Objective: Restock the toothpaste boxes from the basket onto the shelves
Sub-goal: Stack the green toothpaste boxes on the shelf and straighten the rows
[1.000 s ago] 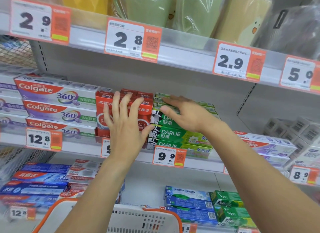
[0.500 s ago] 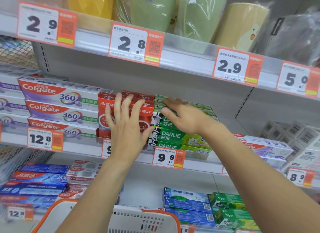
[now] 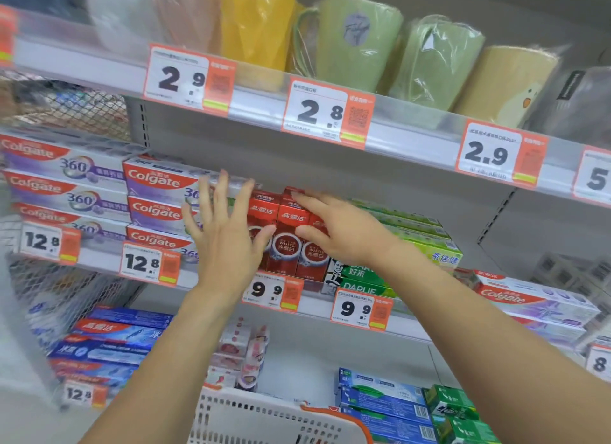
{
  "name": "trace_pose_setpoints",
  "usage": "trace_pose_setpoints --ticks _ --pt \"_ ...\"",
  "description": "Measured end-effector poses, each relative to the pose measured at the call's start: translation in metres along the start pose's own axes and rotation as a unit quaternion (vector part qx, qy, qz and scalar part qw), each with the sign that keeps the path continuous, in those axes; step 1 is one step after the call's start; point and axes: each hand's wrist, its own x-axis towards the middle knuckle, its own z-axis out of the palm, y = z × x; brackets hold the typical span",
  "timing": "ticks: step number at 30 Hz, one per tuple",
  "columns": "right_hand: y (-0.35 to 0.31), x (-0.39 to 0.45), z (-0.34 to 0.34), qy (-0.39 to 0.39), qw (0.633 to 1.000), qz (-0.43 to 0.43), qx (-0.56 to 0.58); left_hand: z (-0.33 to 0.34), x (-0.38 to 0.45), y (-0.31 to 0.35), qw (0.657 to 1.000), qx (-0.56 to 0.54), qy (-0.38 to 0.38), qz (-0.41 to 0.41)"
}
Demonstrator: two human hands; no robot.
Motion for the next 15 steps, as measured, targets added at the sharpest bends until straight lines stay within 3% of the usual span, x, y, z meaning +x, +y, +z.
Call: trace_pose_setpoints --ticks 3,7,11,15 --pt "-0.007 0.001 0.003 0.008 0.999 0.020 -0.030 -0.004 -0.001 -0.009 0.999 0.012 -0.020 0.033" --pt "-0.034 0.012 -0.008 0.034 0.998 -0.005 -0.049 -0.021 0.009 -0.032 0.999 -0.019 0.014 0.048" --pt "-0.084 0.058 -0.005 0.035 0.998 -0.047 -0.021 -0.033 0.017 -0.075 0.999 -0.016 0.042 -0.025" --pt "-0.111 0.107 0.009 -0.009 1.000 -0.021 -0.007 -0.036 0.013 -0.112 0.996 0.002 0.038 -0.075"
